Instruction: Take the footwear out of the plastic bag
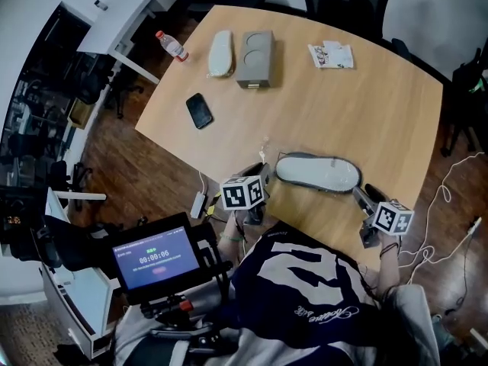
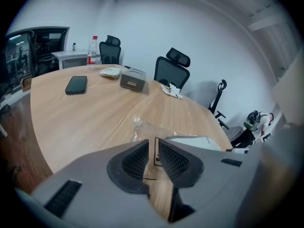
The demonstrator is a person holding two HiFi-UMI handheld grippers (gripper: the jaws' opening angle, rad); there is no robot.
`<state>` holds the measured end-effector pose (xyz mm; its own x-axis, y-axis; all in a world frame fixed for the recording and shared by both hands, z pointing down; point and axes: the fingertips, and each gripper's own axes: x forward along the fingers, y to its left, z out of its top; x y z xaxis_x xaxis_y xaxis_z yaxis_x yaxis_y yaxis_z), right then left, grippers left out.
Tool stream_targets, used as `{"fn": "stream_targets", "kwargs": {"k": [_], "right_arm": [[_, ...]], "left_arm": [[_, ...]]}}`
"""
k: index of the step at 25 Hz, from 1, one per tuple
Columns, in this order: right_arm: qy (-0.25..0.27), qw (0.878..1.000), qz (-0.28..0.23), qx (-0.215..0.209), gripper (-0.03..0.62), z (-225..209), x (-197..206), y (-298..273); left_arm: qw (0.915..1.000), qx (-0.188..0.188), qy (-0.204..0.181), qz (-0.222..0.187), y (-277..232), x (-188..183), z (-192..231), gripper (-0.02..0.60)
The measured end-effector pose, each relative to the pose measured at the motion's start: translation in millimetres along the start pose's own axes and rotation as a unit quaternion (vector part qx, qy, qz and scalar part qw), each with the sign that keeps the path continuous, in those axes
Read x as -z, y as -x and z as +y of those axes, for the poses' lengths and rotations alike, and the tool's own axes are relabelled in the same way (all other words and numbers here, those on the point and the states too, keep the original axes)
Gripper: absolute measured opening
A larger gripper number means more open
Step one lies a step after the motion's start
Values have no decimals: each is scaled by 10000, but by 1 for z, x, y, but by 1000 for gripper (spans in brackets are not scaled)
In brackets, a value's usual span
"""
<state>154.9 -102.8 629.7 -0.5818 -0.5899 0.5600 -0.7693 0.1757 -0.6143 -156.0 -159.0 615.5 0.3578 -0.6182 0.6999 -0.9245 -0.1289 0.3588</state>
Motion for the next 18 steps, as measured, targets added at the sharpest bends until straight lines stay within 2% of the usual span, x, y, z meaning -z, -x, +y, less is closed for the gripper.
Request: {"fn": "stream_targets", "kwargs": {"k": [4,6,7,11,12,15,18], "right_arm": [[-44,10000,-26,1,224,2,1,-3],[-42,10000,2,-43,226,5,4,-4],[-48,10000,24,-61,249,6,5,-5],[-3,10000,41,-39,256,7,5,-10],[49,10000,20,-28,256,7,2,-10],[434,9990,3,-56,256,15,-12,-14],[1282,9914,212,-155,275,32,-24,-24]], "left_arm": [[9999,-5,145,52,11,2,15,59],[9992,90,319,210,17,12,18,91],[9984,185,458,279,19,18,19,98],[9888,774,1177,496,18,43,16,282],[9859,885,1321,512,16,45,14,293],[9812,1033,1538,537,9,46,11,295],[9809,1032,1526,626,1,47,9,295]]}}
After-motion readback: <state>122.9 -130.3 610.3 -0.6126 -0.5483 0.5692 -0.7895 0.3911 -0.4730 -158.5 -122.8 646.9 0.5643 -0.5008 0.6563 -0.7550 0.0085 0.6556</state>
